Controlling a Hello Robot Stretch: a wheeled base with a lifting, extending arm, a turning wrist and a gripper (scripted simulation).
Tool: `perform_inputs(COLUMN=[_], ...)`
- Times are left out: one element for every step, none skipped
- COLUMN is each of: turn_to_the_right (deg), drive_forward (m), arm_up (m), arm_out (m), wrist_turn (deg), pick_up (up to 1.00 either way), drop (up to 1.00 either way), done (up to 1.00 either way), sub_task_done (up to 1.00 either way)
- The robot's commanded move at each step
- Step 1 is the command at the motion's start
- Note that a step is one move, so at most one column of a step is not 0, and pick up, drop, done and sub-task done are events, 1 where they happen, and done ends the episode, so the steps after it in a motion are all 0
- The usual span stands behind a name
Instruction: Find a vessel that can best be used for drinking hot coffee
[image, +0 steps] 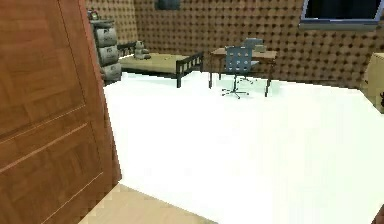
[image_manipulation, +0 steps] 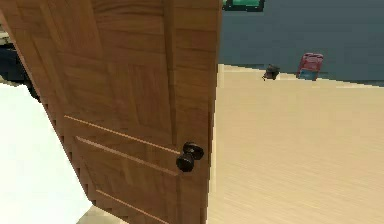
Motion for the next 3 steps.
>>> perform_inputs(turn_to_the_right=[-9.0, 0.0, 3.0], drive_forward=[0.00, 0.10, 0.00], arm_up=[0.00, 0.00, 0.00], arm_out=[0.00, 0.00, 0.00], wrist_turn=[0.0, 0.0, 0.0], pick_up=[0.00, 0.00, 0.00], drop=[0.00, 0.00, 0.00], done=[0.00, 0.00, 0.00], sub_task_done=[0.00, 0.00, 0.00])
